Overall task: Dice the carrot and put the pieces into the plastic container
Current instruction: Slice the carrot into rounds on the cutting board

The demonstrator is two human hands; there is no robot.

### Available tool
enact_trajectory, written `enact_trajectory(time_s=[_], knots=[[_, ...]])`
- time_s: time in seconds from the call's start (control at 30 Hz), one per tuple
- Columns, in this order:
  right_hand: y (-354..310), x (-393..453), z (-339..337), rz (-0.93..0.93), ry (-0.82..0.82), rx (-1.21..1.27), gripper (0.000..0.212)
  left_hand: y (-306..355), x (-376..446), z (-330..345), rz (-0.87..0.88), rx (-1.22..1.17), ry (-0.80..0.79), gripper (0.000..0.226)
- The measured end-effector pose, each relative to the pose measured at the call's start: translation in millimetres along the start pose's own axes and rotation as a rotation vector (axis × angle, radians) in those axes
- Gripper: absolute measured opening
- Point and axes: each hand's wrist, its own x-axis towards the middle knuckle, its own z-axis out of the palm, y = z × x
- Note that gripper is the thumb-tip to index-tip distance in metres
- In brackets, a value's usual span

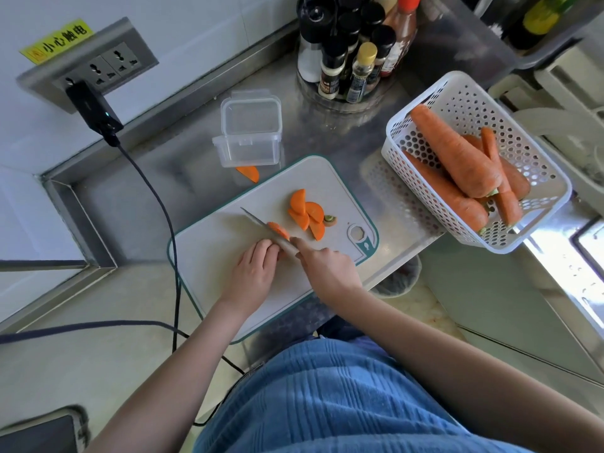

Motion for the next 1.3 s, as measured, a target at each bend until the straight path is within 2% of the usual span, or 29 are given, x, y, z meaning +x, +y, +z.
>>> enact_trajectory(time_s=[0.1,0.4,0.7,0.9,1.0,1.07,1.2,1.3], knots=[[9,-11,-4,0.022,-0.011,0.009,0.049,0,1,-1,-0.013,-0.022,-0.021,0.014],[-4,-23,-3,0.078,0.064,0.156,0.028,-4,0,-5,0.014,-0.023,-0.037,0.01],[-11,-23,6,0.072,0.05,0.161,0.024,-2,1,-9,-0.005,-0.061,-0.064,0.008],[-9,-21,7,0.028,0.03,0.057,0.024,-4,2,-8,0.018,-0.049,-0.049,0.007],[-8,-20,6,-0.004,0.013,-0.001,0.025,-4,2,-9,0.016,-0.063,-0.041,0.029],[-7,-20,6,-0.014,0.005,-0.016,0.025,-3,2,-10,0.014,-0.061,-0.036,0.035],[-7,-19,7,-0.035,-0.003,-0.045,0.024,-3,2,-11,0.025,-0.051,-0.027,0.013],[-6,-19,8,-0.04,0.002,-0.059,0.023,-3,2,-10,0.028,-0.038,-0.02,0.016]])
